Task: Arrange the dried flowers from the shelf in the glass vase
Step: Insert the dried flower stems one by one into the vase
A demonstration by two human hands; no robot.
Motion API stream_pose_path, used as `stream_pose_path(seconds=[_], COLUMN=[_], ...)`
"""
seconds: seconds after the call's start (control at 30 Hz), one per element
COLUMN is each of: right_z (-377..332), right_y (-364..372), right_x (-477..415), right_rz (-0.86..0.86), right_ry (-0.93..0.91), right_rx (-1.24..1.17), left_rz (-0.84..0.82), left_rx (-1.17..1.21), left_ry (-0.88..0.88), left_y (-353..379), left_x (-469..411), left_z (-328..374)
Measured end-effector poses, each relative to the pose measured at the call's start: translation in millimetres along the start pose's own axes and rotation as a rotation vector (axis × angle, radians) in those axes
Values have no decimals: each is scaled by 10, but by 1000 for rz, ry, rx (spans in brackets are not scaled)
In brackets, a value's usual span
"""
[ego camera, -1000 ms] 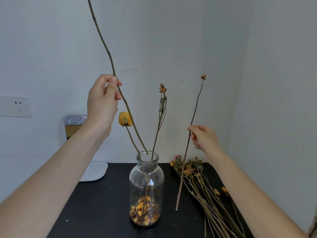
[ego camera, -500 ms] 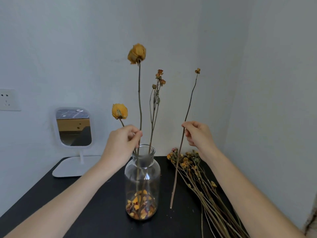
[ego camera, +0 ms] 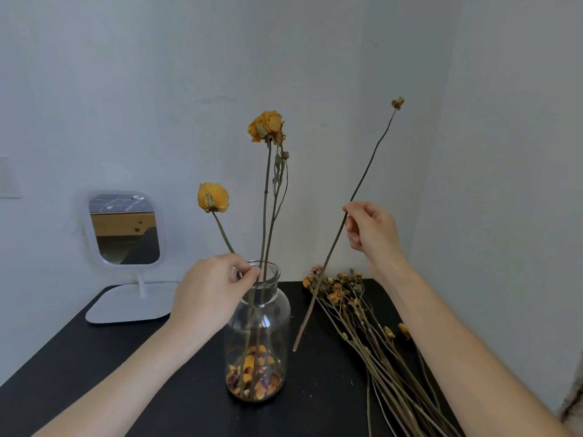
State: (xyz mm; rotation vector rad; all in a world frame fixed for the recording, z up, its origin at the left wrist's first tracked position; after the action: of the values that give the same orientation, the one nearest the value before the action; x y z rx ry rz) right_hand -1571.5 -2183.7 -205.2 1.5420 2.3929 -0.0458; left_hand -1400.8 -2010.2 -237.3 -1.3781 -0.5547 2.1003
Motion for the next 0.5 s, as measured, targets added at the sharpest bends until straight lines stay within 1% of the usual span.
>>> stream_pose_path(seconds=[0.1, 0.17, 0.2, 0.27, 0.3, 0.37, 0.43, 0.5], right_z=[-136, -205, -235, -288, -315, -369, -411, -439], right_y=[-23, -38, -47, -62, -67, -71, -71, -75], right_x=[-9, -12, -12, -11, -9, -5, -2, -2], right_rz=[19, 39, 49, 65, 70, 81, 102, 130], right_ry=[-58, -88, -100, -120, -130, -153, -172, -188], right_rx=[-45, -65, -78, -104, -114, -135, -153, -160], left_rz=[123, 160, 129, -48, -155, -322, -378, -343], left_rx=[90, 223, 320, 523, 594, 667, 674, 671], left_ry=[16, -51, -119, -266, -302, -302, -267, -268], left_y=[-68, -33, 39, 270, 387, 551, 621, 627], left_x=[125, 244, 298, 372, 388, 383, 326, 262], left_z=[-81, -198, -279, -414, -444, -437, -412, -411])
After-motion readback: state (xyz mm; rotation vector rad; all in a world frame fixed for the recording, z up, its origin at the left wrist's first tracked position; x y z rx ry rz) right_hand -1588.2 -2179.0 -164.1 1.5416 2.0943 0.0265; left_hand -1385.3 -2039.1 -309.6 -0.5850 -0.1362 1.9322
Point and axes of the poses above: each hand's wrist, its own x-axis away from the middle knuckle, its own y-axis out of the palm, z = x × y, the point moved 8 cm from there along -x, towards the middle knuckle, and after that the axes turned 8 degrees about y, right-handed, at the moved point
